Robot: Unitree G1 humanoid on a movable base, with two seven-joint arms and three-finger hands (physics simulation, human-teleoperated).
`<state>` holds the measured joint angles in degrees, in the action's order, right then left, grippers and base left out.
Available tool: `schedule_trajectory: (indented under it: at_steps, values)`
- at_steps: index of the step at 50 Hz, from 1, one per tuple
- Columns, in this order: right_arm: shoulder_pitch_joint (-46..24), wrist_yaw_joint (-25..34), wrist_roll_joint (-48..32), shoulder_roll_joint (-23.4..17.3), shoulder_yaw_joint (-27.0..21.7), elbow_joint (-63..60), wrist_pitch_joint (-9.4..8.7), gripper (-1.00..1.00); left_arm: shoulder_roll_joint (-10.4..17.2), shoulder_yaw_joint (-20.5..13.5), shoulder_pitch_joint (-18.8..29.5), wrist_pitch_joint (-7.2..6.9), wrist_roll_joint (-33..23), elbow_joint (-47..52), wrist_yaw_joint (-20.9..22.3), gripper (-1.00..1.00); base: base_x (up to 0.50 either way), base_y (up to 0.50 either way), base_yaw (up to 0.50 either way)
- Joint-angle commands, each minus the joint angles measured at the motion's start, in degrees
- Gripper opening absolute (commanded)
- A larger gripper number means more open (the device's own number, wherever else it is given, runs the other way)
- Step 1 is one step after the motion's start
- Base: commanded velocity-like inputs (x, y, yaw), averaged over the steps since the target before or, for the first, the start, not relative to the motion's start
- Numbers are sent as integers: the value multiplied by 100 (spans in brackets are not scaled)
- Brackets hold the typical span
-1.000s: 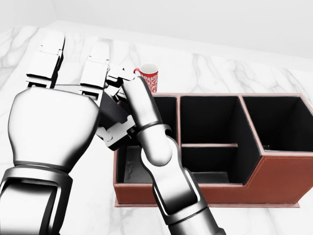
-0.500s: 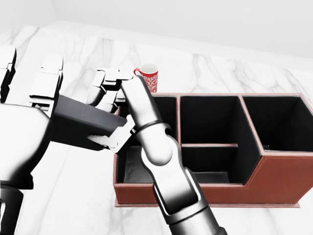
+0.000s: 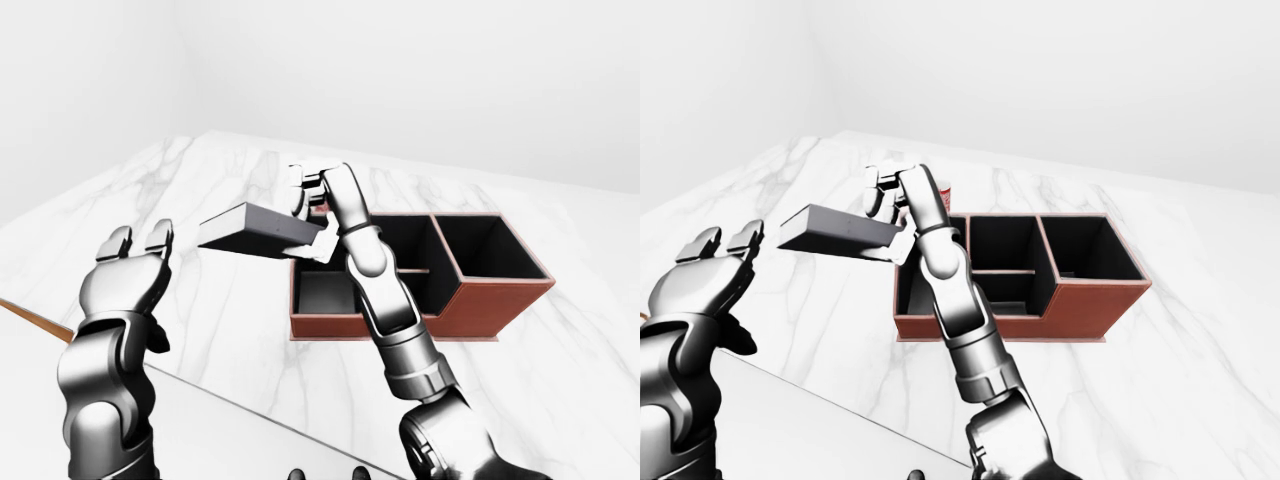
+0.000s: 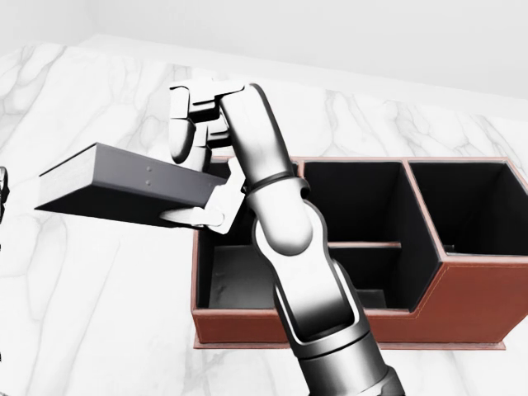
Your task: Pick up the book and place it in the right compartment of the caddy.
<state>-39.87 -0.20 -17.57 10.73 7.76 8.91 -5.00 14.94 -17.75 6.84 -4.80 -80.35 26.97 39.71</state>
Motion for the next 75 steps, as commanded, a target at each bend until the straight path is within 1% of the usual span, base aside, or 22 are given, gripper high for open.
schedule_trajectory:
  at_steps: [1, 8, 9, 12, 17, 22, 24, 27, 29, 31, 33, 34, 37, 41, 43, 52, 54, 56, 57, 58, 65, 75]
  values:
    - [-262, -155, 86, -155, -162, -456, 0, -100, 238, -390, -236, -20, 1299, -1186, -211, 100, 0, 0, 0]
    - [-294, -133, 178, -348, -261, -659, 0, -100, 162, -259, -244, -20, 2482, -1812, -703, 100, 0, 0, 0]
    - [-328, -112, 199, -410, -313, -706, 0, -100, 130, -296, -256, -20, 2775, -1926, -774, 100, 0, 0, 0]
    - [-350, -109, 258, -516, -368, -757, 0, -100, 128, -309, -283, -20, 3405, -2030, -787, 100, 0, 0, 0]
    - [-345, -120, 410, -729, -524, -859, 0, -100, 96, -284, -307, -20, 4356, -2510, -1025, 100, 0, 0, 0]
    - [-339, -181, 642, -919, -681, -854, 0, -100, 83, -87, -370, -20, 4857, -2958, -1362, 100, 0, 0, 0]
    - [-359, -210, 802, -992, -758, -789, 0, -100, 36, -33, -415, -20, 5063, -2987, -1391, 100, 0, 0, 0]
    - [-395, -246, 1150, -1138, -924, -705, 0, -100, -162, -48, -498, -20, 5707, -2769, -1219, 100, 0, 0, 0]
    - [-402, -279, 1289, -1219, -932, -726, 0, -100, -176, -4, -511, -20, 5901, -2822, -1264, 100, 0, 0, 0]
    - [-397, -316, 1418, -1305, -995, -711, 0, -100, -265, -8, -553, -20, 6343, -2862, -1153, 100, 0, 0, 0]
    - [-406, -355, 1520, -1368, -1016, -711, 0, -100, -300, -44, -550, -20, 6611, -2894, -1276, 100, 0, 0, 0]
    - [-397, -358, 1605, -1419, -1077, -719, 0, -100, -330, -99, -551, -20, 6921, -2871, -1191, 100, 0, 0, 0]
    - [-345, -382, 1766, -1549, -1146, -757, 0, -100, -283, -96, -628, -20, 7269, -2893, -1113, 100, 0, 0, 0]
    - [-309, -417, 1920, -1689, -1225, -790, 0, -100, -239, -156, -625, -20, 7509, -3130, -1220, 100, 0, 0, 0]
    - [-276, -425, 1980, -1762, -1262, -809, 0, -100, -206, -271, -624, -20, 7856, -3021, -1073, 100, 0, 0, 0]
    - [-129, -459, 2245, -2099, -1512, -936, 0, -100, -78, -442, -607, -20, 8386, -3283, -1028, 100, 0, 0, 0]
    - [-90, -482, 2316, -2170, -1577, -974, 0, -100, -79, -443, -606, -20, 8415, -3382, -1074, 100, 0, 0, 0]
    - [-32, -484, 2410, -2246, -1637, -1015, 0, -100, -89, -390, -600, 55, 8420, -3483, -1122, 100, 0, 0, 0]
    - [-18, -495, 2436, -2276, -1648, -1020, 0, -100, -88, -380, -613, 42, 8440, -3449, -1129, 100, 0, 0, 0]
    - [2, -504, 2480, -2332, -1703, -1055, 0, -100, -101, -398, -656, -20, 8539, -3258, -1091, 100, 0, 0, 0]
    - [172, -551, 2740, -2641, -1958, -1268, 0, -100, -167, -434, -761, -20, 8627, -2961, -1034, 100, 0, 0, 0]
    - [432, -624, 3021, -2936, -2217, -1420, 0, -100, -263, -280, -800, 3, 8566, -3172, -1049, 100, 0, 0, 0]
